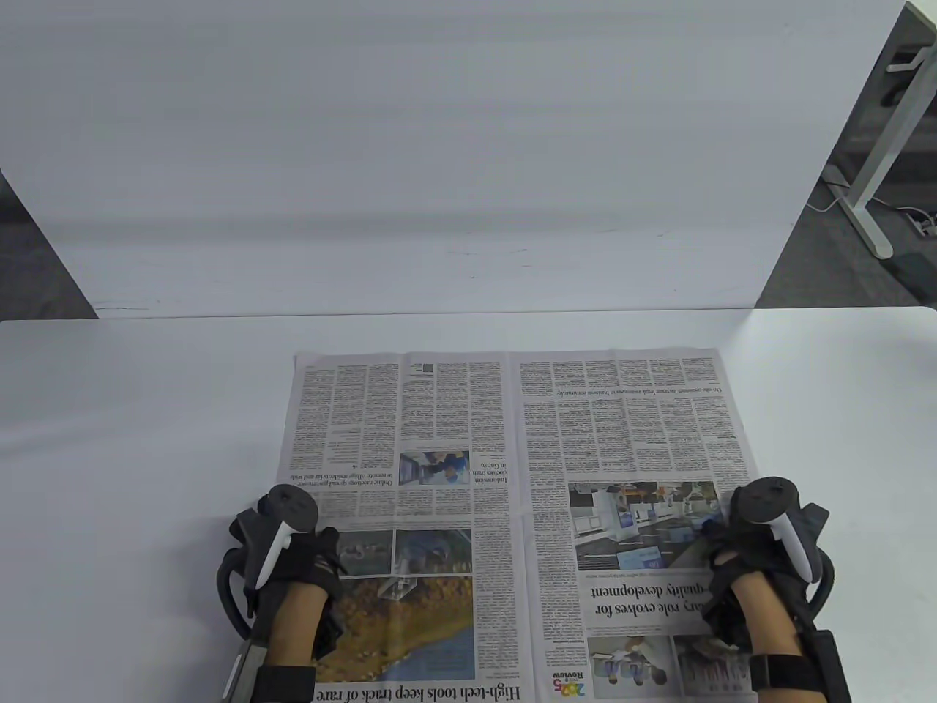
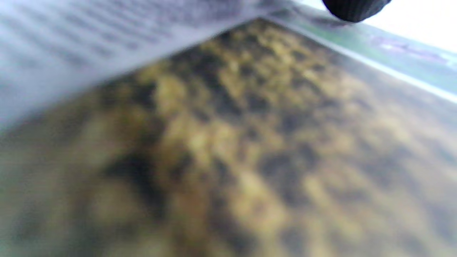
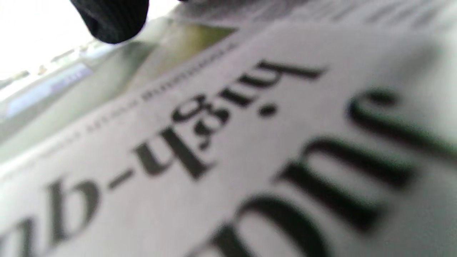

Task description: Unfold folded newspaper and lay flat

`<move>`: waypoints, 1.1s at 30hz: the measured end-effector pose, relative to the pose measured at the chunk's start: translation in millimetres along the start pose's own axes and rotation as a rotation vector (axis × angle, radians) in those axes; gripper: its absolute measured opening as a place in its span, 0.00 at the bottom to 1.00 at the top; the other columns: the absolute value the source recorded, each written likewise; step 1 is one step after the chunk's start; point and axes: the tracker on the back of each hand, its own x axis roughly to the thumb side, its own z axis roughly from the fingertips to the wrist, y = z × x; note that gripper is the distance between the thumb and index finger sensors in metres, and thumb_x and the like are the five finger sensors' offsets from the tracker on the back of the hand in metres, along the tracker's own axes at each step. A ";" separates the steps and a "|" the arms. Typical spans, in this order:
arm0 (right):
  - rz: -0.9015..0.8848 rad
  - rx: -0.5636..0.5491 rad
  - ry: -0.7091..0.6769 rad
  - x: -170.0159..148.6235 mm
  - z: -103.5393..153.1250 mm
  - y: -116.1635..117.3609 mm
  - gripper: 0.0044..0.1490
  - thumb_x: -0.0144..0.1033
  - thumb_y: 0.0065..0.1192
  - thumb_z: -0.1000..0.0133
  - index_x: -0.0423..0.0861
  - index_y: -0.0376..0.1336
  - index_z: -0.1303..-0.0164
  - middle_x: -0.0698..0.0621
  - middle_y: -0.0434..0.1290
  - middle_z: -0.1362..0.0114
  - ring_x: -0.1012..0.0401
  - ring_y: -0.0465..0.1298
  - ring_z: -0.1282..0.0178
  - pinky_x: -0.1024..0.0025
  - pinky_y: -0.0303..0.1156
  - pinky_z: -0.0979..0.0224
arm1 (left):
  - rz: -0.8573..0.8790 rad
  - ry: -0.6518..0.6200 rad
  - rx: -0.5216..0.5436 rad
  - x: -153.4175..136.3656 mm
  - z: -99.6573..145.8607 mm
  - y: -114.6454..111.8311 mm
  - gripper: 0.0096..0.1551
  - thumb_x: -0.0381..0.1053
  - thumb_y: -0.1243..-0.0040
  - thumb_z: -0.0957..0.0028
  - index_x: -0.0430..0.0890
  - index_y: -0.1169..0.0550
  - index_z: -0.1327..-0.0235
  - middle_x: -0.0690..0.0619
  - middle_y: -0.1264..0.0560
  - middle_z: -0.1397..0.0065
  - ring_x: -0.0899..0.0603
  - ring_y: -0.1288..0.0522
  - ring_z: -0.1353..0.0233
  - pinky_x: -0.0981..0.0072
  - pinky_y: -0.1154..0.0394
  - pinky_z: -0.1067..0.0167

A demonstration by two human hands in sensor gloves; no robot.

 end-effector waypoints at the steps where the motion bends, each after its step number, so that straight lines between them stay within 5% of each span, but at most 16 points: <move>1: 0.010 -0.016 -0.012 2.1 1.9 -2.2 0.49 0.52 0.56 0.48 0.50 0.40 0.22 0.44 0.31 0.16 0.36 0.28 0.21 0.25 0.33 0.32 | -0.007 -0.010 0.011 2.6 1.7 1.7 0.43 0.61 0.50 0.48 0.59 0.54 0.23 0.46 0.67 0.18 0.24 0.70 0.21 0.25 0.63 0.29; 5: 0.036 -0.002 -0.098 21.0 14.0 -2.3 0.49 0.52 0.56 0.48 0.49 0.41 0.22 0.44 0.32 0.16 0.35 0.28 0.21 0.24 0.33 0.32 | 0.023 -0.137 -0.012 23.3 10.3 2.2 0.43 0.61 0.49 0.48 0.59 0.52 0.23 0.46 0.64 0.17 0.24 0.68 0.20 0.25 0.62 0.28; 11: 0.135 0.180 -0.265 50.4 28.7 22.5 0.47 0.51 0.56 0.48 0.50 0.43 0.22 0.45 0.35 0.15 0.35 0.28 0.22 0.23 0.31 0.34 | -0.058 -0.227 -0.055 46.7 20.6 -6.8 0.42 0.60 0.48 0.49 0.58 0.48 0.22 0.44 0.58 0.16 0.23 0.65 0.20 0.25 0.61 0.29; 20: 0.204 0.303 -0.187 50.3 44.7 12.0 0.45 0.51 0.55 0.47 0.48 0.46 0.22 0.41 0.40 0.15 0.33 0.34 0.21 0.24 0.34 0.33 | -0.049 -0.189 -0.142 42.1 30.6 9.7 0.40 0.60 0.48 0.49 0.53 0.42 0.23 0.41 0.46 0.17 0.23 0.55 0.19 0.27 0.55 0.28; 24: 0.249 0.298 -0.153 52.0 54.2 1.8 0.40 0.50 0.56 0.47 0.45 0.57 0.26 0.39 0.52 0.18 0.33 0.45 0.19 0.25 0.40 0.31 | -0.050 -0.139 -0.178 37.8 39.3 18.6 0.37 0.59 0.47 0.49 0.49 0.35 0.25 0.39 0.38 0.20 0.23 0.47 0.20 0.28 0.49 0.28; 33: 0.353 0.352 -0.133 49.0 72.2 0.3 0.37 0.50 0.59 0.48 0.42 0.64 0.32 0.35 0.61 0.24 0.32 0.55 0.22 0.23 0.48 0.33 | -0.182 -0.025 -0.335 38.9 51.3 18.9 0.34 0.57 0.46 0.49 0.44 0.29 0.30 0.38 0.32 0.27 0.25 0.36 0.23 0.29 0.37 0.33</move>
